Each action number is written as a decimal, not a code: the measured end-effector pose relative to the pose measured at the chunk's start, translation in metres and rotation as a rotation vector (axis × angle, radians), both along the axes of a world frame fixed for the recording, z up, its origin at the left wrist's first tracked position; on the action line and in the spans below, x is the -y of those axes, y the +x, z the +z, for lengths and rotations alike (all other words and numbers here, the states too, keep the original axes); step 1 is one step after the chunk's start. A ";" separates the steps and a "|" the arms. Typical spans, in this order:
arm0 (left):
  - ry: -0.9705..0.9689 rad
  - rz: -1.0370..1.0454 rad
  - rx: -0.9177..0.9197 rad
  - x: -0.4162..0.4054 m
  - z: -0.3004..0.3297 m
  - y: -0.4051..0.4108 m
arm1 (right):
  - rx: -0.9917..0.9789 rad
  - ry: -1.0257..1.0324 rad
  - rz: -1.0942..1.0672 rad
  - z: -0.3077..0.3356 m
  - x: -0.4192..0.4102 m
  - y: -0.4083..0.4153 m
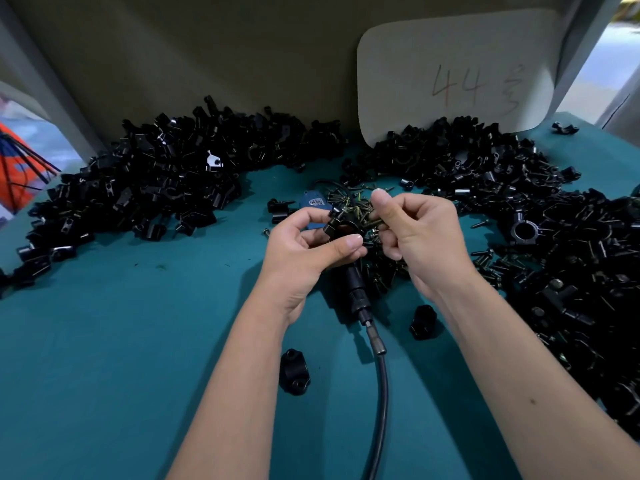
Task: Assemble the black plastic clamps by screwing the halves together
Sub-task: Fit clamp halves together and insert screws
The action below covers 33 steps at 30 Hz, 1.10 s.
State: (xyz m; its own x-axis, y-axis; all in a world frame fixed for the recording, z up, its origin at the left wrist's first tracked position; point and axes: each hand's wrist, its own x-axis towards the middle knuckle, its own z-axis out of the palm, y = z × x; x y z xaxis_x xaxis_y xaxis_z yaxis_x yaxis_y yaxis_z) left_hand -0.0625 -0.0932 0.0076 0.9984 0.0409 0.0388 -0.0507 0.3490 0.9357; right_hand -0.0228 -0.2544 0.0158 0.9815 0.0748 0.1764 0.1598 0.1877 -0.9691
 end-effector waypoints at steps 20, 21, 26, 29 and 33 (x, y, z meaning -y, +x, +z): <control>-0.196 -0.053 -0.046 -0.002 0.002 -0.003 | 0.089 -0.059 0.169 0.005 0.004 -0.004; -0.207 -0.056 -0.053 -0.001 0.002 -0.003 | 0.079 -0.051 0.173 0.006 0.003 -0.005; -0.220 -0.055 -0.063 -0.003 0.000 -0.004 | 0.044 -0.059 0.084 0.006 -0.006 -0.007; -0.225 -0.061 -0.070 -0.003 0.000 -0.004 | 0.037 -0.049 0.058 0.004 -0.009 -0.008; -0.252 -0.064 -0.059 -0.003 0.003 -0.003 | 0.000 0.116 0.242 0.004 -0.007 -0.010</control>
